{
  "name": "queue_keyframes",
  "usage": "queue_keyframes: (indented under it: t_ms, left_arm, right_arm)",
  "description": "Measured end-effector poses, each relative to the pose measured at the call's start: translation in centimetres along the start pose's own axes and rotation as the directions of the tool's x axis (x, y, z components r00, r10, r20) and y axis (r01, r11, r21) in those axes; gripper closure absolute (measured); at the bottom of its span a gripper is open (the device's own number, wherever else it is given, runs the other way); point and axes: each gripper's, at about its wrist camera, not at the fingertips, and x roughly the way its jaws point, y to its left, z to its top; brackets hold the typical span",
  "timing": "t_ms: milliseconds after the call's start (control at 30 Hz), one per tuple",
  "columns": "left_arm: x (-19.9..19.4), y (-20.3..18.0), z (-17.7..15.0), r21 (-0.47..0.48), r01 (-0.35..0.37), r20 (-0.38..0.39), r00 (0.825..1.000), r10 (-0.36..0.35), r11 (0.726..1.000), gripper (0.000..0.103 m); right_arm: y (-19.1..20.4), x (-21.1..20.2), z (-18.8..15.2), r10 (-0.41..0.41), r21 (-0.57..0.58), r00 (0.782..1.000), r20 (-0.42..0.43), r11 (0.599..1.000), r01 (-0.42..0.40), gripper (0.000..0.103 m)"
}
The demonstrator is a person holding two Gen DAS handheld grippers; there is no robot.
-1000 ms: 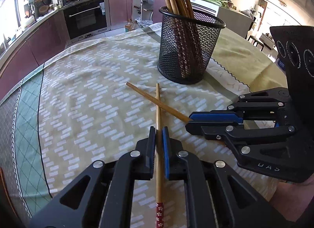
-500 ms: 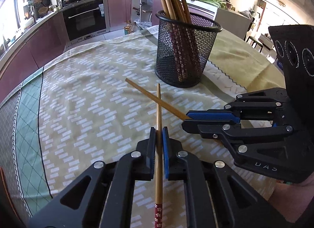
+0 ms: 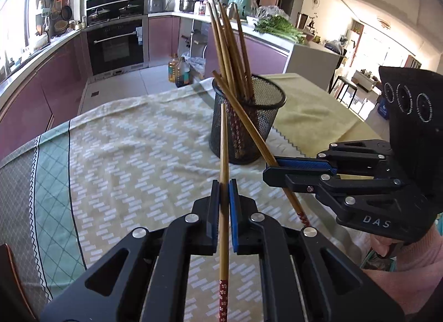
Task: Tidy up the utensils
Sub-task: 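Lift the chopstick upright with the left tool while the right tool lifts its own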
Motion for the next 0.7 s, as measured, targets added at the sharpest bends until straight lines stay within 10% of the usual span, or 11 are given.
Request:
queue_keyframes:
  t_ms: [700]
  left_arm:
    - [-3.7, 1.3, 1.3, -0.061, 0.063, 0.099, 0.993, -0.057, 0.996, 0.096]
  right_arm:
    - [-0.3, -3.9, 0.9, -0.026, -0.014, 0.994, 0.105, 1.000, 0.027, 0.097]
